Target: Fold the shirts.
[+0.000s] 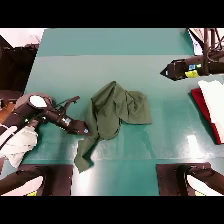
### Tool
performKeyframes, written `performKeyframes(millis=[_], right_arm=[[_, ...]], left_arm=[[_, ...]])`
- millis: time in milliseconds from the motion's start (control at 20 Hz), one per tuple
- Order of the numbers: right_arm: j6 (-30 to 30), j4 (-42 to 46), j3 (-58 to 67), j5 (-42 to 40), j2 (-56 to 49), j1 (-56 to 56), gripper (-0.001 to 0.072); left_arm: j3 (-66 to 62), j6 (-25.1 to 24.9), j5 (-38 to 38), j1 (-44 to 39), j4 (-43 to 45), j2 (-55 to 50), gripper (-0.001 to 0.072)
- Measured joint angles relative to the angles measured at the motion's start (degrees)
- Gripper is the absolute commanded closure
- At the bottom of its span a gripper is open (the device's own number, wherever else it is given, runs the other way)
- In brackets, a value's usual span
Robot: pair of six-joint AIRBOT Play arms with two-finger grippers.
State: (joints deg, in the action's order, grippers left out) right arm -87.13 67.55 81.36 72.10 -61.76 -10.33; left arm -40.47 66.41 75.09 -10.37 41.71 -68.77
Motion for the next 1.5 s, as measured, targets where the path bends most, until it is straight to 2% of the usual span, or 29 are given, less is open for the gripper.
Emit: performKeyframes(millis=[50,300,600,650,700,750,800,950,1200,1500], right_arm=[[0.0,0.0,0.0,0.1,-0.1,0.0,0.0693],[0.0,0.2,0.0,1.8,-0.2,0.0,0.0693],[0.0,4.5,-1.2,7.7,0.0,0.0,0.0693],[0.0,4.8,-2.6,7.9,0.3,0.0,0.0674],[0.0,5.1,-4.6,7.7,0.8,0.0,0.0473],[0.0,5.1,-6.9,6.8,1.2,0.2,0.0228],[0.0,5.1,-9.5,5.4,1.7,0.7,0.0206],[0.0,0.4,-17.4,0.8,1.6,3.7,0.0206],[1.5,-9.4,-27.8,-3.9,-4.4,6.0,0.0206],[4.7,-19.7,-33.5,-12.5,-12.9,-1.9,0.0206]], left_arm=[[0.4,-0.2,-0.8,-1.1,0.0,0.0,0.0688],[-2.4,0.0,-2.4,-2.1,3.3,0.0,0.0682],[-24.8,2.8,1.4,2.5,15.6,0.0,0.0682],[-28.8,3.0,2.1,2.9,17.4,0.0,0.0681],[-32.2,3.2,2.6,3.0,18.9,0.0,0.0681],[-35.2,3.3,2.8,3.2,20.1,0.0,0.0681],[-37.4,3.4,3.0,3.4,21.2,0.0,0.0681],[-41.3,3.6,3.4,3.6,22.9,0.0,0.0681],[-43.2,3.7,3.6,3.7,23.8,0.0,0.0681],[-43.6,3.7,3.6,3.7,24.1,-0.1,0.0682]])
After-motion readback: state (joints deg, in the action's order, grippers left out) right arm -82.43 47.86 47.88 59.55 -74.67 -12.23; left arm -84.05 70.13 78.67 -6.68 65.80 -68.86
